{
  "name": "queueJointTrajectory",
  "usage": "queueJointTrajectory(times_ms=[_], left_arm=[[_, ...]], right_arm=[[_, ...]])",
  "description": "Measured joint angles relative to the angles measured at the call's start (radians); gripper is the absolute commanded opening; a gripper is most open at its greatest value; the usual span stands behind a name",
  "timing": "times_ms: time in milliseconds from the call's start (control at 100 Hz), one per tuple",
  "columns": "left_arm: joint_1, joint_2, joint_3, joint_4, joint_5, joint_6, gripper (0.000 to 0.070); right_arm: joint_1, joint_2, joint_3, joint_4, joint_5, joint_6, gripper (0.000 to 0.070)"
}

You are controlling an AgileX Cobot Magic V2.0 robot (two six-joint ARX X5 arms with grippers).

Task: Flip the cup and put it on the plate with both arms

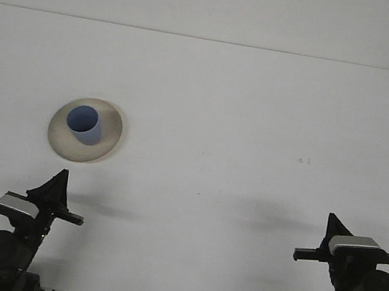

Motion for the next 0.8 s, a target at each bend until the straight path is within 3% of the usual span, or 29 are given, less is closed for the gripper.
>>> queueJointTrajectory(times_ms=[190,800], left_arm=[[0.001,0.0,-0.051,0.041,-0.035,-0.006,0.0012],[0.001,0.0,-0.053,0.082,-0.04,-0.022,0.0012]], right_arm=[[0.0,0.0,0.0,0.0,0.0,0.0,0.0],[0.0,0.0,0.0,0.0,0.0,0.0,0.0]])
